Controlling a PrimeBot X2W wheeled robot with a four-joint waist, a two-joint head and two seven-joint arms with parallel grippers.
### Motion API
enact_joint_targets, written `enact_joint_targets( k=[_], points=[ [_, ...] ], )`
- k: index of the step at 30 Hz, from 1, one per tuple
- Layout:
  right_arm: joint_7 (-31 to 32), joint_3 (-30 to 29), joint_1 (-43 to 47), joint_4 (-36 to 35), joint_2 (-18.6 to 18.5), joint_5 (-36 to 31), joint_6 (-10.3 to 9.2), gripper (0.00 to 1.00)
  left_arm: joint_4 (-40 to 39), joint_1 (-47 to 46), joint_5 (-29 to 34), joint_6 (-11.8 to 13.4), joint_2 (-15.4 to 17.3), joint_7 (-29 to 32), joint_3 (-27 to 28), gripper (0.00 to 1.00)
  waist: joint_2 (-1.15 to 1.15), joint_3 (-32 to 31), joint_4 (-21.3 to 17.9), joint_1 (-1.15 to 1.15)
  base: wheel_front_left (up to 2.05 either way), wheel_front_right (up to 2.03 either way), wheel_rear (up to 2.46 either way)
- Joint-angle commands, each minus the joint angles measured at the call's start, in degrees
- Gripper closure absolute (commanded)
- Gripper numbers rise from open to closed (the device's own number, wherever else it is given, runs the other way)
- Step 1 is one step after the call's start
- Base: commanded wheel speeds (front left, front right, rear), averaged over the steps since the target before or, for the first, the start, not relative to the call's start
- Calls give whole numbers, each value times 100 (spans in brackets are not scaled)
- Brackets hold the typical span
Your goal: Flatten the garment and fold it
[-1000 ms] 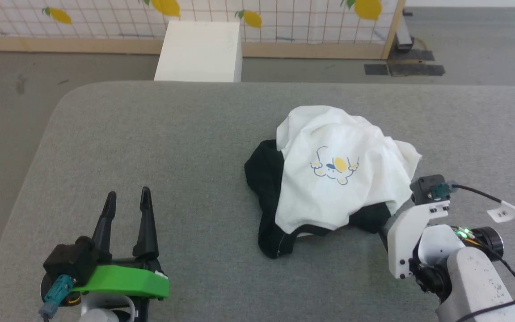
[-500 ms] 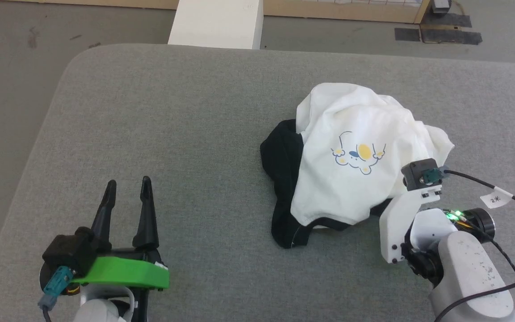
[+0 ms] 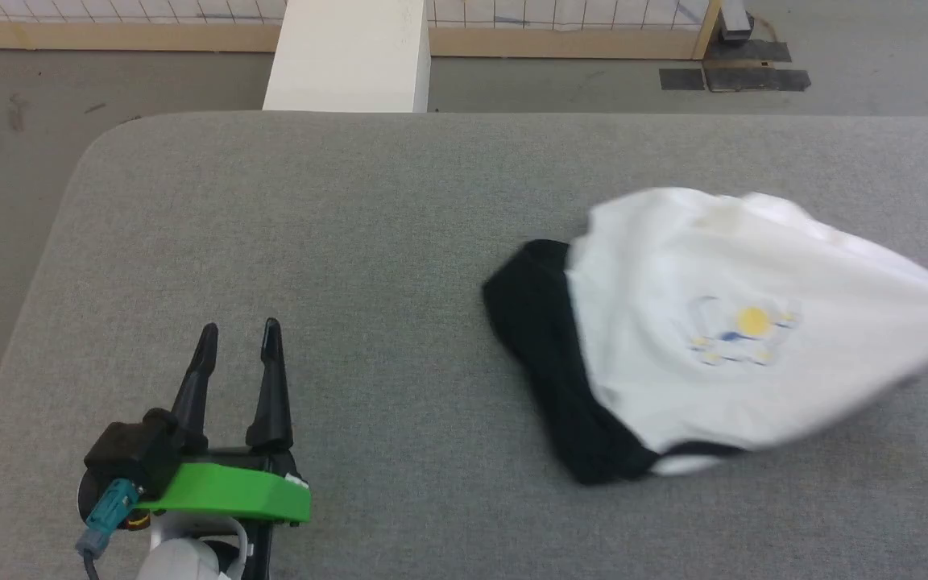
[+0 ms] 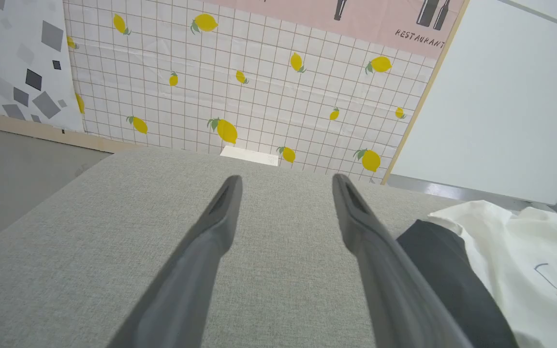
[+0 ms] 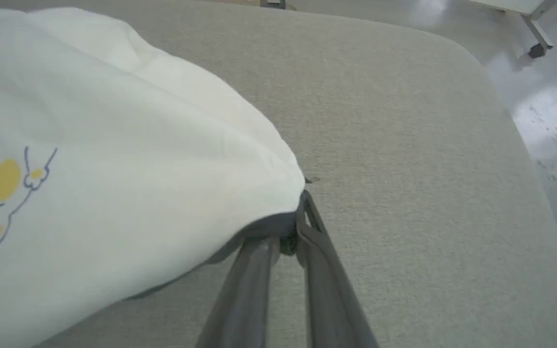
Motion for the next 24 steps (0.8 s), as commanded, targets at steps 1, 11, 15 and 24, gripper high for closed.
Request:
enact_joint_targets(
  k=[1, 11, 15, 24],
  points=[
    [42, -310, 105, 21, -31, -132, -10, 100, 17, -98, 24, -34, -22, -26, -11, 0, 0, 21, 0, 0, 0, 0, 0],
    [-709, -1348, 62, 401, 486, -379, -10, 0, 120, -106, -45, -52, -23, -26, -44, 0, 0, 18, -72, 0, 0, 0, 0],
    [-1719, -1515, 13, -88, 888, -74, -10, 0, 223, -145, -141, -63, -23, -26, -215, 0, 0, -99, -125, 0, 0, 0, 0],
    [-2967, -1304, 639, -537, 1192, 453, -10, 0, 677, -534, -643, 12, -23, 26, -895, 0, 0, -292, -391, 0, 0, 0, 0]
  ],
)
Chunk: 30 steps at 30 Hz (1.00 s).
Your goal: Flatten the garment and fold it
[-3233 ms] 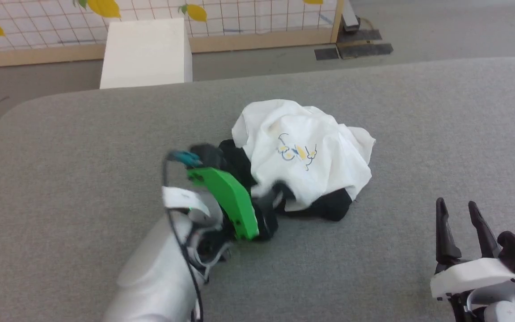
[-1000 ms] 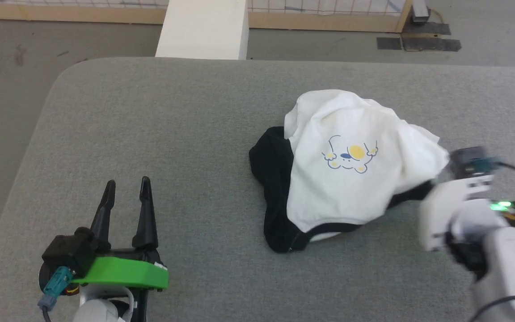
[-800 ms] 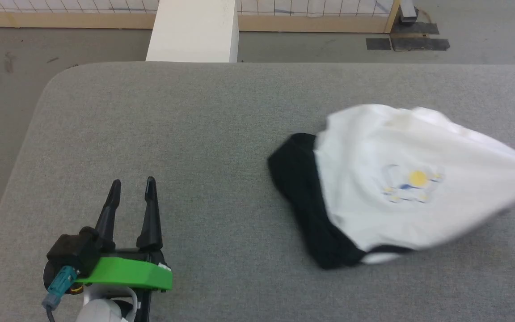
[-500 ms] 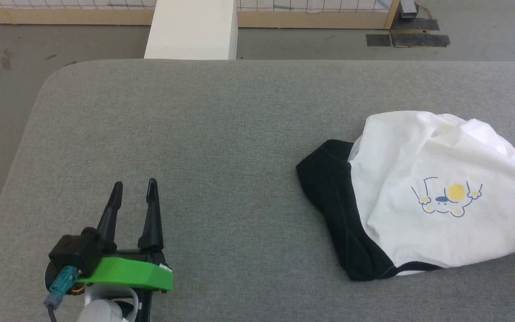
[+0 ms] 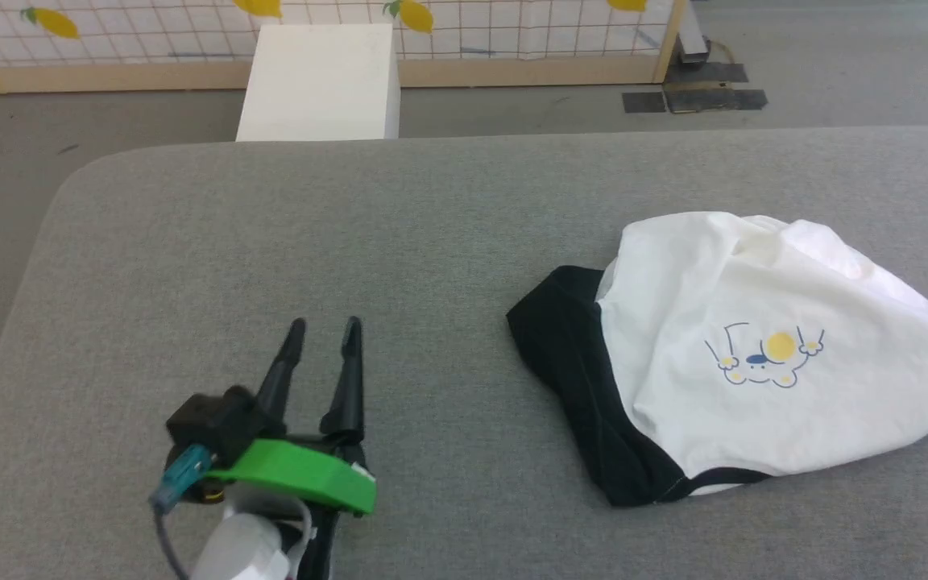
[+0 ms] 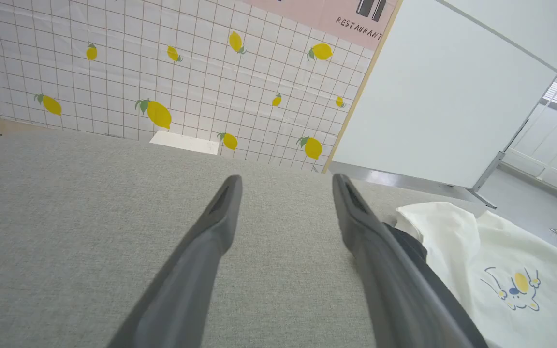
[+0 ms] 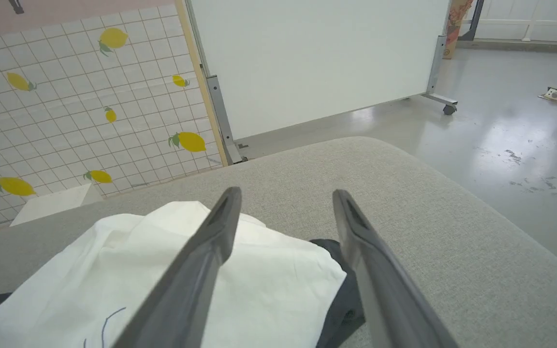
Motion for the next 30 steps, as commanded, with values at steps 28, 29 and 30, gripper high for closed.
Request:
enact_joint_targets(
  k=[28, 29, 30],
  points=[
    [-603, 844, 274, 561, 28, 724, -9, 0, 2147, -3296, -590, 1466, 362, 4806, -3091, 100, 0, 724, -1271, 0, 0, 0, 0],
    [-621, 837, 273, 581, 28, 723, -9, 0, 2141, -3285, -630, 1445, 378, 4787, -3064, 100, 0, 732, -1262, 0, 0, 0, 0],
    [-631, 828, 274, 597, 28, 720, -9, 0, 2131, -3276, -668, 1426, 381, 4773, -3042, 100, 0, 738, -1244, 0, 0, 0, 0]
  ],
)
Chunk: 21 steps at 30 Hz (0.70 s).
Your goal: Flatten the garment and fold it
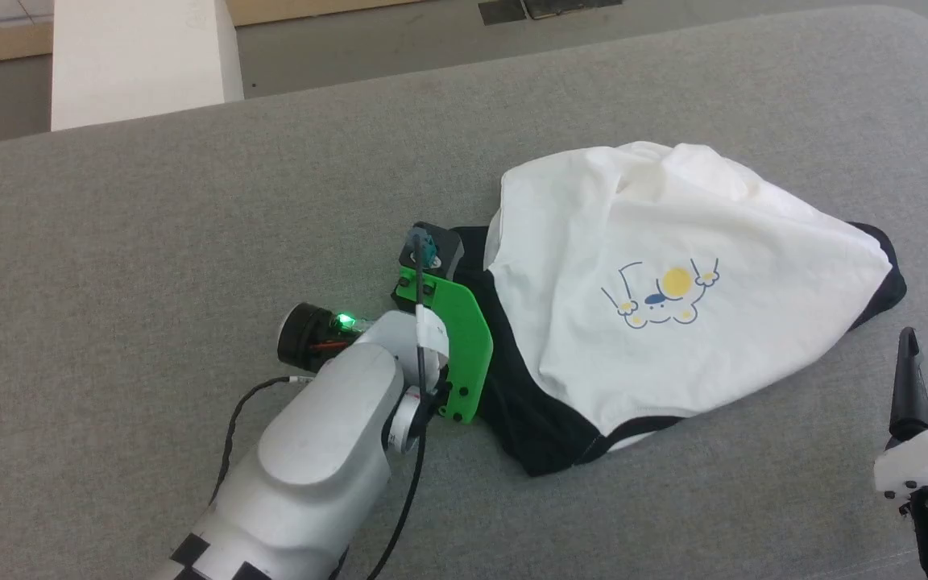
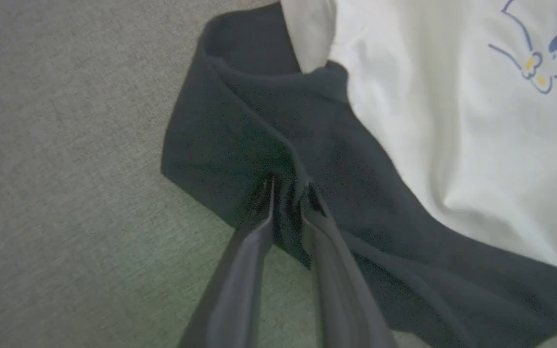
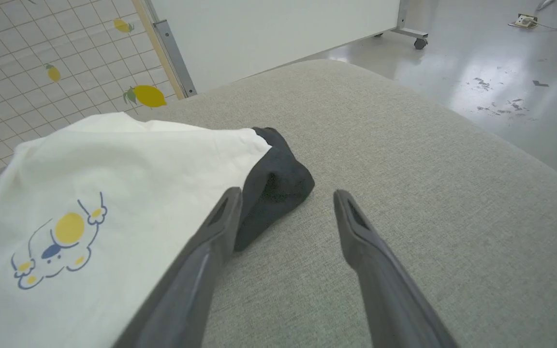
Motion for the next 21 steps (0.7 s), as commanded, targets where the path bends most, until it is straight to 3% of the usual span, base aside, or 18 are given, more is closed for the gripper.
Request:
enact_joint_targets(
  k=[1, 6, 10, 13, 21],
  points=[
    [-45, -6, -66, 32, 5, 22, -9, 0, -47, -63, -97, -25, 45, -104, 57, 100, 0, 29, 22, 0, 0, 0, 0],
    [-64, 52, -125, 106, 5, -5, -9, 0, -184, -2, -491, -67, -61, -521, 422, 100, 0, -32, 171, 0, 0, 0, 0],
    [-54, 109, -163, 106, 5, -45, -9, 0, -363, -46, -1005, 60, -120, -1223, 1197, 100, 0, -129, 327, 0, 0, 0, 0],
    [-27, 138, -161, 100, 5, -89, -9, 0, -471, -79, -1344, 197, 0, -1756, 1901, 100, 0, -237, 470, 0, 0, 0, 0],
    [54, 189, -83, 80, 5, -134, -9, 0, -722, 614, -1980, 637, 572, -2454, 3337, 100, 0, -481, 924, 0, 0, 0, 0]
  ],
)
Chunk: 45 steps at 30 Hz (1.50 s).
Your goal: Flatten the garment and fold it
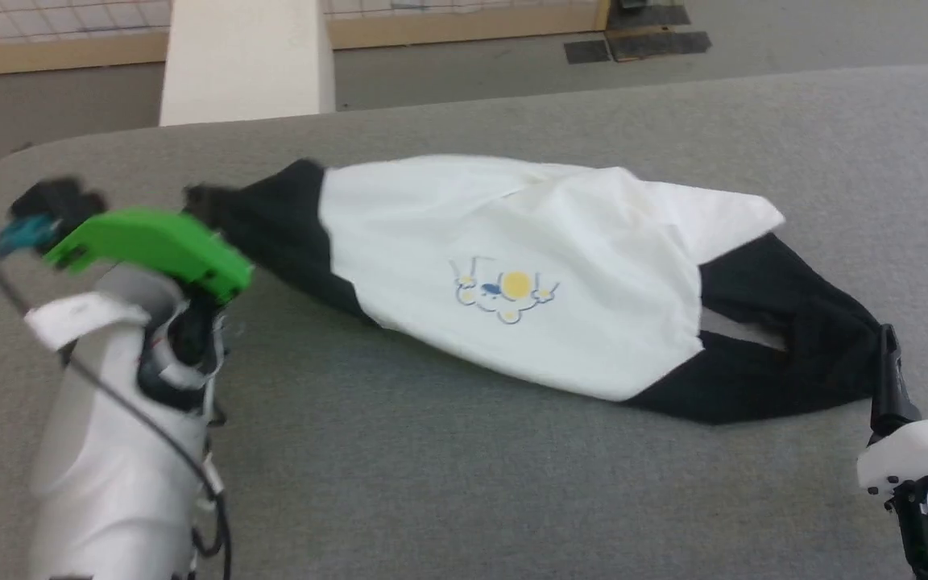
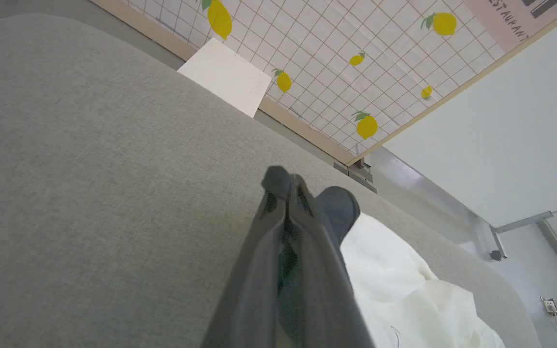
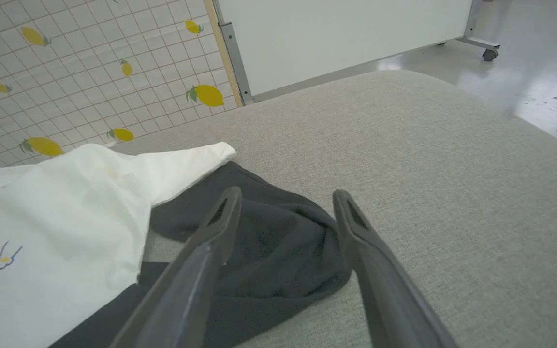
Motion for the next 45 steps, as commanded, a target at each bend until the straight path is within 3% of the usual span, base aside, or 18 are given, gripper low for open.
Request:
enact_joint_targets(
  k=[1, 9, 12, 13, 14, 16, 21, 25, 28, 35, 38, 45],
  points=[
    [12, 12, -7, -17, 5, -30, -9, 0, -78, 315, -93, 124, 107, -122, 187, 100, 0, -170, 261, -1, 0, 0, 0],
    [54, 56, 88, -19, 5, -39, -9, 0, -699, 1928, -624, 745, 85, -469, 1275, 100, 0, -353, 591, -1, 0, 0, 0],
    [69, 65, 106, -26, 5, -42, -9, 0, -841, 2348, -777, 822, 4, -456, 1463, 100, 0, -382, 676, -1, 0, 0, 0],
    [76, 73, 109, -28, 5, -42, -9, 0, -911, 2448, -829, 796, -33, -461, 1497, 67, 0, -387, 702, -1, 0, 0, 0],
    [81, 81, 113, -28, 5, -48, -9, 0, -967, 2514, -848, 757, -51, -446, 1484, 0, 0, -397, 724, -1, 0, 0, 0],
    [86, 98, 122, -22, 5, -46, -9, 0, -1140, 2613, -871, 597, -59, -464, 1450, 0, 0, -431, 766, -1, 0, 0, 0],
    [114, 133, 123, -49, 5, -14, -9, 0, -1766, 2784, -395, -99, 209, -1398, 1466, 0, 0, -497, 817, -1, 0, 0, 0],
    [272, 241, 120, -147, 5, 20, -9, 0, -2033, 2998, 529, -482, 468, -2255, 1261, 0, 0, -481, 888, -1, 0, 0, 0],
    [523, 389, 48, -272, 5, 85, -9, 0, -2209, 3138, 1224, -627, 439, -2406, 1167, 0, 0, -400, 947, -1, 0, 0, 0],
    [1749, 1261, -705, -438, 5, -179, -9, 0, -2666, 3305, 2487, -1116, -220, -2423, 944, 0, 0, -14, 1176, -1, 0, 0, 0],
    [2391, 1781, -1280, -284, 5, -432, -9, 0, -2591, 3218, 2689, -1307, -489, -2424, 828, 0, 0, 208, 1321, -1, 0, 0, 0],
    [3663, 2742, -2587, 479, 5, -894, -9, 0, -2305, 2891, 2909, -1628, -750, -2425, 639, 0, 0, 737, 1743, -1, 0, 0, 0]
  ],
)
